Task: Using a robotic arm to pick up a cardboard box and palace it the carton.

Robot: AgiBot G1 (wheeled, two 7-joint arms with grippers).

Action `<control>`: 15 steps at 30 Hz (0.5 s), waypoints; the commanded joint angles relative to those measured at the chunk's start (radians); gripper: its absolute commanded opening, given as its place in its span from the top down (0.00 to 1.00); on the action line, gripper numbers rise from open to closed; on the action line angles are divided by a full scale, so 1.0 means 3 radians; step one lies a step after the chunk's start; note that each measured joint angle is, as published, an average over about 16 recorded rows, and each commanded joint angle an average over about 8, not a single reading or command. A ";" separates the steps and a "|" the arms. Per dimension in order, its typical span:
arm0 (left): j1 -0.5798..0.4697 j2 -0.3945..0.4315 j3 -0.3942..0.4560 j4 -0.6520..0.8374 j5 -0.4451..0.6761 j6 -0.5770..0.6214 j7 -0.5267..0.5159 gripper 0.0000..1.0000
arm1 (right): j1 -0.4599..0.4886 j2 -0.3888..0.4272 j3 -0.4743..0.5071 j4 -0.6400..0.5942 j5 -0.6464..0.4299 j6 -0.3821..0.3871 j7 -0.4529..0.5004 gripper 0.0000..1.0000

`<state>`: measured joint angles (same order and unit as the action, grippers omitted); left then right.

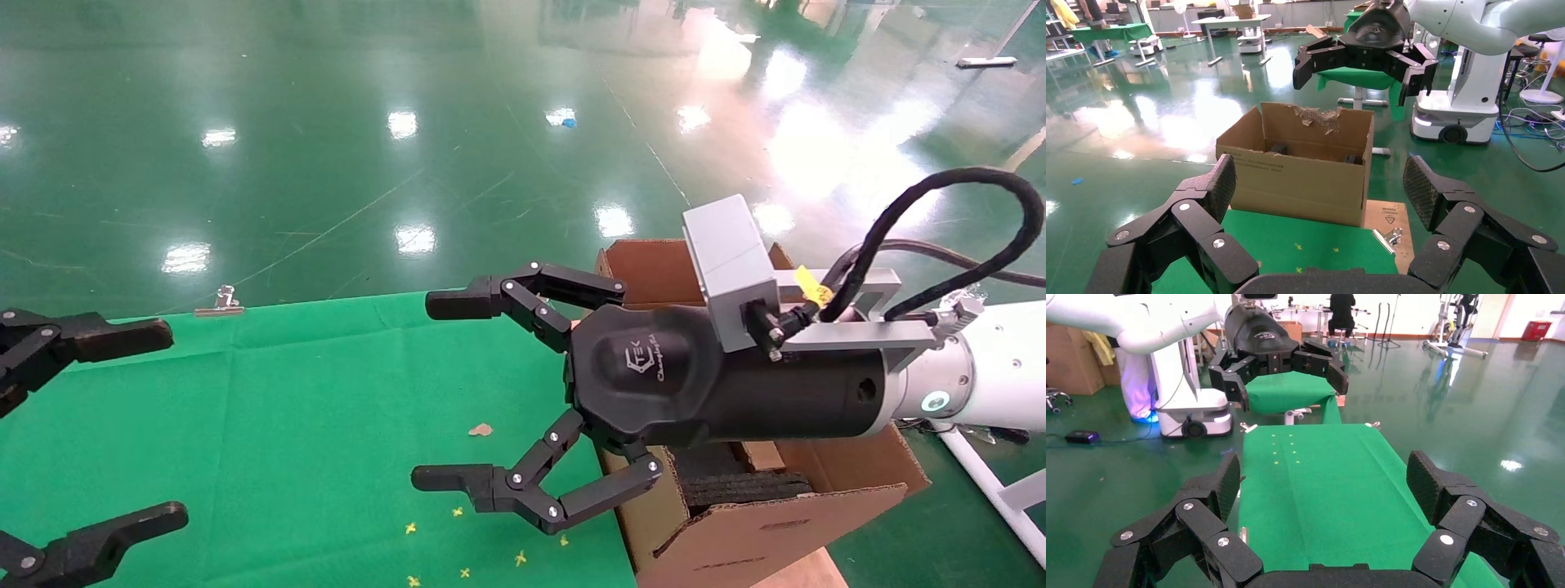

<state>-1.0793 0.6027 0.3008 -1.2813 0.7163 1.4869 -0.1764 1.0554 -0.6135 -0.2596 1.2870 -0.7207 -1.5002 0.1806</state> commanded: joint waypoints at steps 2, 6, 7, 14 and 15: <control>0.0000 0.0000 0.0000 0.0000 0.0000 0.0000 0.0000 0.00 | 0.0017 0.0002 -0.0019 -0.0003 -0.0010 0.0004 0.0008 0.00; 0.0000 0.0000 0.0000 0.0000 0.0000 0.0000 0.0000 0.00 | 0.0031 0.0004 -0.0033 -0.0005 -0.0015 0.0008 0.0013 0.00; 0.0000 0.0000 0.0000 0.0000 0.0000 0.0000 0.0000 0.00 | 0.0034 0.0004 -0.0036 -0.0005 -0.0016 0.0009 0.0014 0.00; 0.0000 0.0000 0.0000 0.0000 0.0000 0.0000 0.0000 0.00 | 0.0048 0.0005 -0.0052 -0.0007 -0.0026 0.0012 0.0019 0.00; 0.0000 0.0000 0.0000 0.0000 0.0000 0.0000 0.0000 0.00 | 0.0050 0.0006 -0.0053 -0.0007 -0.0027 0.0013 0.0020 0.00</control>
<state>-1.0793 0.6027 0.3007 -1.2813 0.7164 1.4870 -0.1765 1.0701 -0.6118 -0.2751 1.2849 -0.7285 -1.4965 0.1864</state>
